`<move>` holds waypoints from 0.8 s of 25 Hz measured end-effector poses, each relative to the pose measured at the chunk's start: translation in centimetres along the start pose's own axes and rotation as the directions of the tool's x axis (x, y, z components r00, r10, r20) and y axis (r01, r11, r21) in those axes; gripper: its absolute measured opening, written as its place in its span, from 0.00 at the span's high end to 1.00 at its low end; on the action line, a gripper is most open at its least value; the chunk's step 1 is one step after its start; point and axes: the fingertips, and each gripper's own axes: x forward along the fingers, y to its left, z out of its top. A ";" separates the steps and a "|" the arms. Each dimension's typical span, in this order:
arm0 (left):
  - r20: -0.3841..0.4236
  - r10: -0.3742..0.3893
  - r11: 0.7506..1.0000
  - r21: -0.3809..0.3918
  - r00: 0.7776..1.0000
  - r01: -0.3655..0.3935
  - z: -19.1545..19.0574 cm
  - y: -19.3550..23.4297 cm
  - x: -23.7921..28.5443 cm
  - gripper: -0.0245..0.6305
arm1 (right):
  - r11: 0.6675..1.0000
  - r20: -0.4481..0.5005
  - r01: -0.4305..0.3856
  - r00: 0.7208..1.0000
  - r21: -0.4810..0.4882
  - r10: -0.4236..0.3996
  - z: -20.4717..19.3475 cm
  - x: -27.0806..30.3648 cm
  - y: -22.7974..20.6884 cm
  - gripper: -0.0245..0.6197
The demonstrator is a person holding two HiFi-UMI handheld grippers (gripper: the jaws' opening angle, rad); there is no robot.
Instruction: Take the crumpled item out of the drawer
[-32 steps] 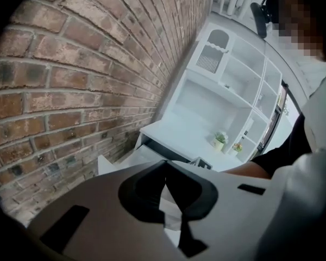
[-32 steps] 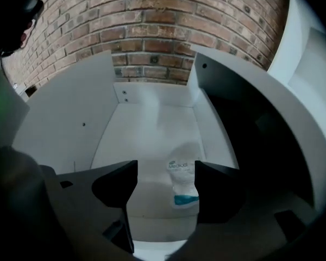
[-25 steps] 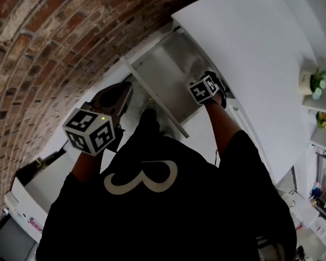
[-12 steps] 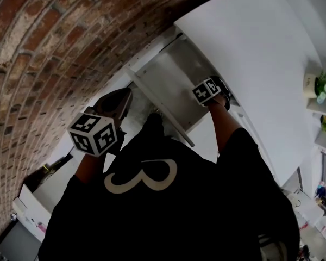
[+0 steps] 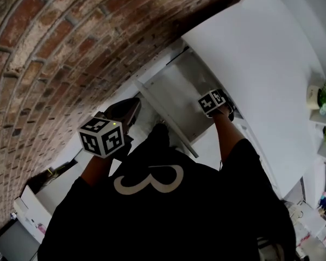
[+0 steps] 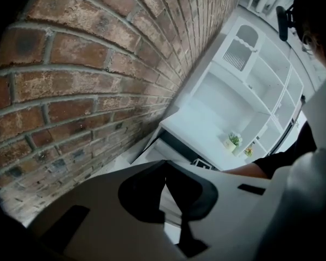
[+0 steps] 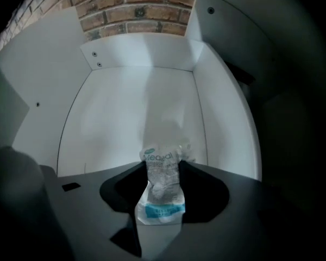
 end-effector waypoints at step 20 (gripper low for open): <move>0.019 -0.044 0.999 0.033 0.999 0.043 -2.7 -5.6 -1.2 0.96 | 0.979 0.356 -0.111 0.934 0.173 0.042 1.8 -11.1 2.5 0.75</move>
